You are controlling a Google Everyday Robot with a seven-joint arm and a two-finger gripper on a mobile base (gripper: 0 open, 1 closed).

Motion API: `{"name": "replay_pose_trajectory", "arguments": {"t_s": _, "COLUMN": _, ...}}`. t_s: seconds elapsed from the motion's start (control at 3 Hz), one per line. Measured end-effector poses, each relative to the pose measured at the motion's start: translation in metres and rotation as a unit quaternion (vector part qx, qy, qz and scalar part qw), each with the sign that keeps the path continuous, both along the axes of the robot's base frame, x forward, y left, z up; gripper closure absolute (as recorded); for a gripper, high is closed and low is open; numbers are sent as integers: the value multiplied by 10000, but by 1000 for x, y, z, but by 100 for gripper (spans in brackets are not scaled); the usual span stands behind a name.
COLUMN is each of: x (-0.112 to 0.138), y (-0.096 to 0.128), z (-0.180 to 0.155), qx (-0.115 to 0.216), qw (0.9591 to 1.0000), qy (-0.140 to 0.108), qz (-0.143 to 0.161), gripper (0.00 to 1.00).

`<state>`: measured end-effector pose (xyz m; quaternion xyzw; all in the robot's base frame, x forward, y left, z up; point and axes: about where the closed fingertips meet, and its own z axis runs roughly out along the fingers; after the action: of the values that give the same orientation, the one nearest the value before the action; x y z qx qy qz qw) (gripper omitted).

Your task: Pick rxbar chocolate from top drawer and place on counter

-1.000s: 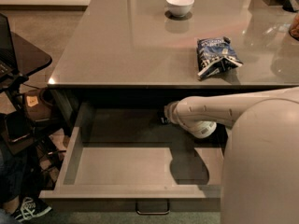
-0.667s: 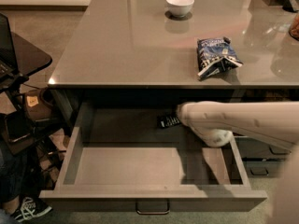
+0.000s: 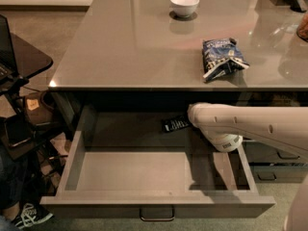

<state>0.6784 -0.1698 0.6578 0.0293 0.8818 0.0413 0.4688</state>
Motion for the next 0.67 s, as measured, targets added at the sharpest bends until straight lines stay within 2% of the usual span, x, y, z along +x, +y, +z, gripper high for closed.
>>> {"name": "replay_pose_trajectory", "arguments": {"t_s": 0.33, "x": 0, "y": 0, "z": 0, "qx": 0, "qw": 10000, "qy": 0, "qz": 0, "gripper": 81}}
{"name": "replay_pose_trajectory", "arguments": {"t_s": 0.67, "x": 0, "y": 0, "z": 0, "qx": 0, "qw": 10000, "qy": 0, "qz": 1, "gripper": 58}}
